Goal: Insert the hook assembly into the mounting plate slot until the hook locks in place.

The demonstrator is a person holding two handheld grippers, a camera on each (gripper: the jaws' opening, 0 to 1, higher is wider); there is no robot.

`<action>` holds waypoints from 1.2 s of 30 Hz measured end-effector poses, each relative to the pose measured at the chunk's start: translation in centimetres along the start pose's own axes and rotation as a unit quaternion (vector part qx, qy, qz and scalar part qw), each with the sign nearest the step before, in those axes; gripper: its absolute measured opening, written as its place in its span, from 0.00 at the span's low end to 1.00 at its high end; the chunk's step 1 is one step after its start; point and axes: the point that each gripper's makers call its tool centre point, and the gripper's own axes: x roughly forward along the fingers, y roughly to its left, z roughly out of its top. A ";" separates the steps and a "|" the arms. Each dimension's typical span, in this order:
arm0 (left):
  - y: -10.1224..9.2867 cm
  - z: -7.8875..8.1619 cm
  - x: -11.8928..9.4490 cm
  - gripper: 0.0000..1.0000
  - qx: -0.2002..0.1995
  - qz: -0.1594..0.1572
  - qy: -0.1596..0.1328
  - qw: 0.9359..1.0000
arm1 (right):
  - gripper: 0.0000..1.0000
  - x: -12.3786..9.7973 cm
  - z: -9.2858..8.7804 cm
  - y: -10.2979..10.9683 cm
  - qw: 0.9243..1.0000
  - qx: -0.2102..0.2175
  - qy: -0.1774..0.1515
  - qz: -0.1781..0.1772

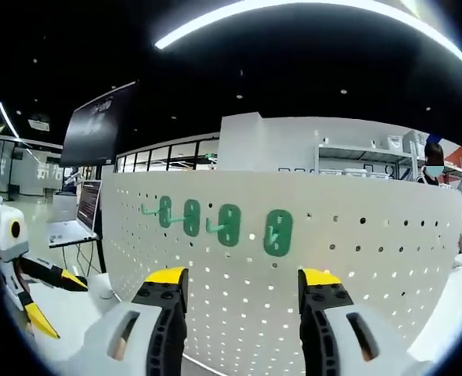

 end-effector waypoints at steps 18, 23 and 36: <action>0.4 1.5 0.1 0.76 0.024 0.008 -0.007 1.000 | 0.61 -3.3 -0.8 0.8 1.000 0.006 -0.007 0.021; 0.4 1.7 -0.1 0.77 0.024 0.010 -0.011 1.000 | 0.61 -4.4 -1.2 0.8 1.000 0.010 -0.007 0.020; 0.6 1.5 -0.6 0.78 0.021 0.016 -0.011 1.000 | 0.65 -7.1 -2.8 0.8 1.000 0.022 -0.001 0.018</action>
